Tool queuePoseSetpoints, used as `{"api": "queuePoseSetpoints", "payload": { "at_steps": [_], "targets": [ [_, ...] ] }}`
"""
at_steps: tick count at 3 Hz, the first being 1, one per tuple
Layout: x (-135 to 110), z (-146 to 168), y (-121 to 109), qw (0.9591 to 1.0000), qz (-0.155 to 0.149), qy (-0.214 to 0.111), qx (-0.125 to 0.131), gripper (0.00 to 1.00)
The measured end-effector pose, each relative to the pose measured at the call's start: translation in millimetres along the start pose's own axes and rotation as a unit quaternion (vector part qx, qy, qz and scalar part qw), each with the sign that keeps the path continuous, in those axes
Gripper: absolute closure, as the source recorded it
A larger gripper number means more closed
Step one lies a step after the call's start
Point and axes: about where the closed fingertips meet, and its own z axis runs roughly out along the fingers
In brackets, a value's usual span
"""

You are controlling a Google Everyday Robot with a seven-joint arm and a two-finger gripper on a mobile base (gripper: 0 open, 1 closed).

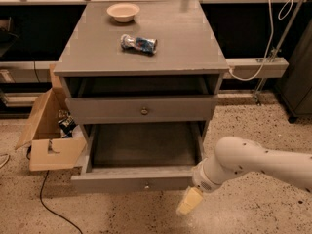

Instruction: Close middle drawer

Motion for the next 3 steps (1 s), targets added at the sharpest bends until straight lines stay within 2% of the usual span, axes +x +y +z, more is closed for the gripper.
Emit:
{"api": "queuePoseSetpoints", "payload": {
  "at_steps": [1,2,3],
  "targets": [
    [11.7,51.0,-6.5,0.9998,0.012,0.006,-0.014,0.16],
    [21.8,86.9,-10.5,0.9995,0.02,0.017,-0.018,0.39],
    [26.5,108.9,-25.4,0.999,0.037,0.025,0.003,0.62]
  ]
}}
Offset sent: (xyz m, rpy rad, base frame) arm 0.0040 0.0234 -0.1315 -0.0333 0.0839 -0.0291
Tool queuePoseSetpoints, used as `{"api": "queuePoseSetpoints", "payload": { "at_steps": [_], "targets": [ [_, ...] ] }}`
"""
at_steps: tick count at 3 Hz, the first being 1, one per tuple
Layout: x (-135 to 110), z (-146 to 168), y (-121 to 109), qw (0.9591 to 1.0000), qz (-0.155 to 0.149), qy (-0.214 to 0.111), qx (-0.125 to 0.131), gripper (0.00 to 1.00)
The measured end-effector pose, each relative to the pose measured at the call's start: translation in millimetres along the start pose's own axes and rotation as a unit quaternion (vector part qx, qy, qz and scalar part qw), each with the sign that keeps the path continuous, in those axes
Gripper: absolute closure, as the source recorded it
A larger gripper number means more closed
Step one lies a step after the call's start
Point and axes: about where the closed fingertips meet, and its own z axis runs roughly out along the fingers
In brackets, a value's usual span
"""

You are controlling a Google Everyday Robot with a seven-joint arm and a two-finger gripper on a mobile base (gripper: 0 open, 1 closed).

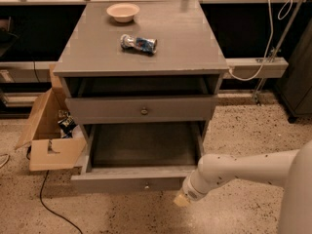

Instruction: Close middle drawer

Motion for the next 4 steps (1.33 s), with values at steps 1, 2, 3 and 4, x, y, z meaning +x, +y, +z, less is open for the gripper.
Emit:
{"api": "queuePoseSetpoints", "payload": {
  "at_steps": [1,2,3,4],
  "targets": [
    [-9.2,8.2,-34.7,0.9986,0.011,-0.005,0.052,0.85],
    [-20.8,4.7,-68.6,0.9945,0.018,-0.014,0.102,1.0],
    [-20.4,5.3,-68.6,0.9945,0.019,-0.015,0.102,1.0],
    [-8.7,7.9,-100.1,0.9887,0.046,-0.028,0.14,1.0]
  ]
}}
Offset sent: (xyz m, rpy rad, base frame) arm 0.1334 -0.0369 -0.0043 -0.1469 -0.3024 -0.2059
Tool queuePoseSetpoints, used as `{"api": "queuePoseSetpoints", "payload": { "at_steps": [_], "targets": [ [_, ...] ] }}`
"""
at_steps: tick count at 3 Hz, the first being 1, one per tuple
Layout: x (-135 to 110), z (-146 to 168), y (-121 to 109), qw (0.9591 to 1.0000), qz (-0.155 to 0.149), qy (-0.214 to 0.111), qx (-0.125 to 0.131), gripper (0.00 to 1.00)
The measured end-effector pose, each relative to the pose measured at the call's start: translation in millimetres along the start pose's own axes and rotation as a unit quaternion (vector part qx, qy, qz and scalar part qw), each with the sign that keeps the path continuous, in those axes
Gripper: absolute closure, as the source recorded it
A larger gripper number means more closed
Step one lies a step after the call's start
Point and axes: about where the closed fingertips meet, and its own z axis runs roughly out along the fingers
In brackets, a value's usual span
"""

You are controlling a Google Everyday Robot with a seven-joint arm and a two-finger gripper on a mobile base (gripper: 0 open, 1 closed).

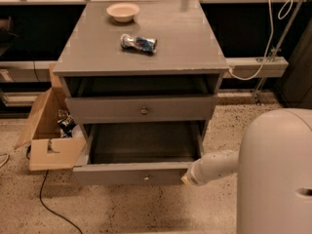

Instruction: Close middle drawer

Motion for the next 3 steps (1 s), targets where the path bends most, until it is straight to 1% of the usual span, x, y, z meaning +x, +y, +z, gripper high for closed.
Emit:
{"api": "queuePoseSetpoints", "payload": {
  "at_steps": [1,2,3],
  "targets": [
    [0.0,0.0,0.3,1.0,0.0,0.0,0.0,1.0],
    [-6.1,5.7,-23.9,0.9992,0.007,-0.027,0.028,1.0],
    [-6.0,5.7,-23.1,0.9992,0.007,-0.027,0.028,1.0]
  ]
}}
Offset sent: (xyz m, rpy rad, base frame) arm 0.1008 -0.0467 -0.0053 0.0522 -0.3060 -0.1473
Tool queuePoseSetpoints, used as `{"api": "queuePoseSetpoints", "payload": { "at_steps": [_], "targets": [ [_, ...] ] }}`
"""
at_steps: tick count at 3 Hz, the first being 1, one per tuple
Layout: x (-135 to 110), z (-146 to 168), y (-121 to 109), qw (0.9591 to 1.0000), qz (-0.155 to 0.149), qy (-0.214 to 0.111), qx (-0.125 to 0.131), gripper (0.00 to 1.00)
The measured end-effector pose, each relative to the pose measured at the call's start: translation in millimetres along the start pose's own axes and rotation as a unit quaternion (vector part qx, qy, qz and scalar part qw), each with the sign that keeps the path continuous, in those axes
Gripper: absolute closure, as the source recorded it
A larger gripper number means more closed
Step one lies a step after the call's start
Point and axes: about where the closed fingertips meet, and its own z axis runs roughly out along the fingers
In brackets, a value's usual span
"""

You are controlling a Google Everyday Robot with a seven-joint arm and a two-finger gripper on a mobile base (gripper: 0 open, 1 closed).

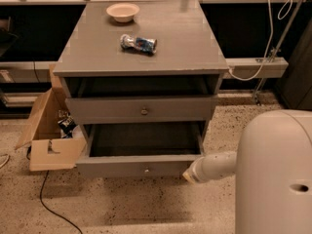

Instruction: Close middle drawer

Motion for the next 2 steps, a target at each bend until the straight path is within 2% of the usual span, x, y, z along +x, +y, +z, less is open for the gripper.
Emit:
{"api": "queuePoseSetpoints", "payload": {
  "at_steps": [1,2],
  "targets": [
    [-18.2,9.8,-31.0,0.9981,0.022,-0.049,0.031,1.0],
    [-18.1,9.6,-29.6,0.9981,0.022,-0.049,0.031,1.0]
  ]
}}
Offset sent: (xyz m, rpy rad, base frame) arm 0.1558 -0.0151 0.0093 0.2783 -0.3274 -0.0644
